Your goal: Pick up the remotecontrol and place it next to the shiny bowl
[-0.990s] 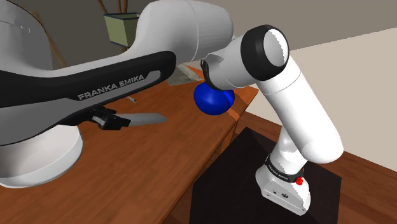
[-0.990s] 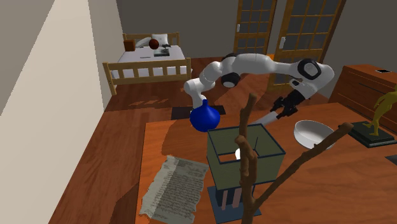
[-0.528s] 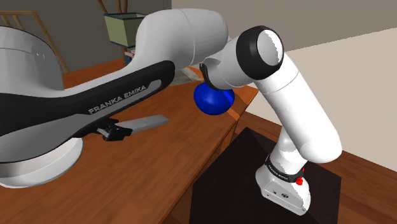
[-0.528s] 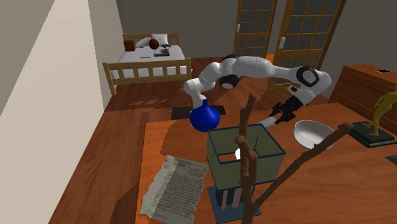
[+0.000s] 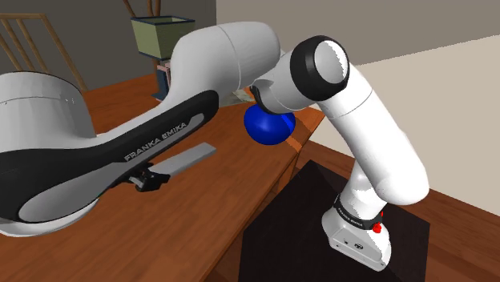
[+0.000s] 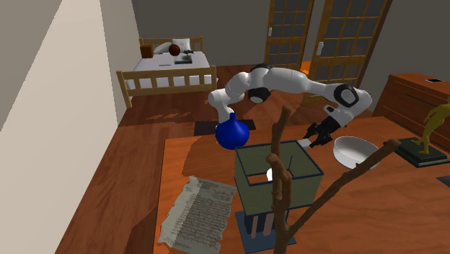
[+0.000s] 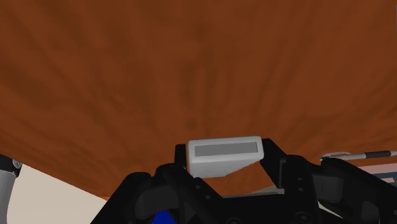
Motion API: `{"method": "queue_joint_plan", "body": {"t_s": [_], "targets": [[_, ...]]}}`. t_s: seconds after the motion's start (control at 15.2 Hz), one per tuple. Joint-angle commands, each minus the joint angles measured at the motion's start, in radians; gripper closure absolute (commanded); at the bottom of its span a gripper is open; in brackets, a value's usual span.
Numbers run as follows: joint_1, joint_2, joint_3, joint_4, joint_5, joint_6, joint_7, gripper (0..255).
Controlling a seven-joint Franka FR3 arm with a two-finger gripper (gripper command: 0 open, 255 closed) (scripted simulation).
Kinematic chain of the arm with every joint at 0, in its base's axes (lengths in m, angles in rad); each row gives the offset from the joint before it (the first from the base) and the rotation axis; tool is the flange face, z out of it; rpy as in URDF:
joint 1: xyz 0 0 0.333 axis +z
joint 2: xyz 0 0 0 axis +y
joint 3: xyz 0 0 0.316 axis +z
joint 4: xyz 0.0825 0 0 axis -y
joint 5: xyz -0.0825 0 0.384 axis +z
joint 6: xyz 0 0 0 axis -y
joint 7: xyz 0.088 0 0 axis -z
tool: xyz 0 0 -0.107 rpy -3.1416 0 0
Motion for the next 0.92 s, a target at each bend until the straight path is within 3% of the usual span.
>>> {"method": "queue_joint_plan", "body": {"t_s": [0.0,0.73,0.79,0.86], "targets": [[-0.003,0.01,-0.002,-0.013,0.0,0.015,0.014,255],[-0.01,0.026,-0.006,-0.036,-0.003,0.04,0.032,255],[-0.01,0.026,-0.006,-0.035,-0.003,0.04,0.032,0],[-0.01,0.026,-0.006,-0.035,-0.003,0.04,0.032,0]]}}
